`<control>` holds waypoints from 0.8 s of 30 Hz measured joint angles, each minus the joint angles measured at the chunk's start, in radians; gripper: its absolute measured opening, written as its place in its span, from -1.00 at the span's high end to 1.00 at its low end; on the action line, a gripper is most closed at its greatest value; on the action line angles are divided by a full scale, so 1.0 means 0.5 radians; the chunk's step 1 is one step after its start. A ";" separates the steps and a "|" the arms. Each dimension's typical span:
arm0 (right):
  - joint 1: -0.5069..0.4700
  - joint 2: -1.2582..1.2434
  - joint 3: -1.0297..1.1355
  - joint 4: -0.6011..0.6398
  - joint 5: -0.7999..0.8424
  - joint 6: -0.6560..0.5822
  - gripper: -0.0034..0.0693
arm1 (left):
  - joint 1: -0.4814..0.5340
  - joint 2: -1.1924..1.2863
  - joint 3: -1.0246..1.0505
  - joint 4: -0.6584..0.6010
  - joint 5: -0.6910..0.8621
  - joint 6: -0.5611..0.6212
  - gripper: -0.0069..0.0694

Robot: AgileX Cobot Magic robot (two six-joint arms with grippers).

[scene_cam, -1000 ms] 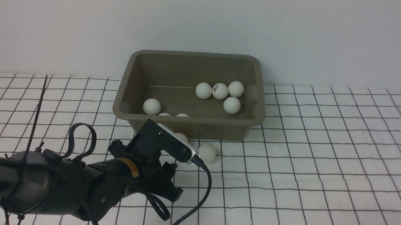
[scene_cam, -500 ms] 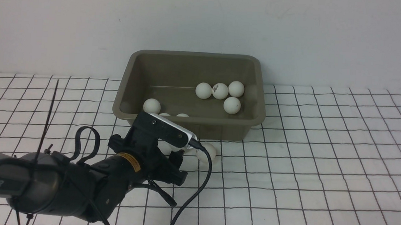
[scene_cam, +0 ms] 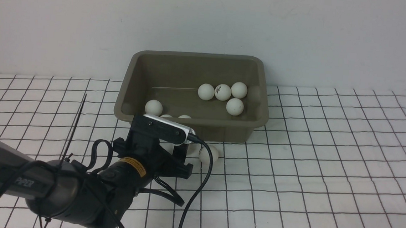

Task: Put the table tennis balls into the box on the white checkered tablecloth.
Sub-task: 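Reach for and grasp a ping pong ball on the table beside the basket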

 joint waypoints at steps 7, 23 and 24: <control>0.000 0.000 0.000 0.000 0.000 0.000 -0.34 | 0.000 0.085 -0.092 0.087 -0.016 -0.052 -0.53; 0.000 0.000 0.000 0.000 0.000 0.000 -0.34 | 0.000 0.280 -0.283 0.069 0.033 -0.067 -0.53; 0.000 0.000 0.000 0.000 0.000 0.000 -0.34 | 0.000 0.295 -0.290 0.067 0.030 -0.067 -0.53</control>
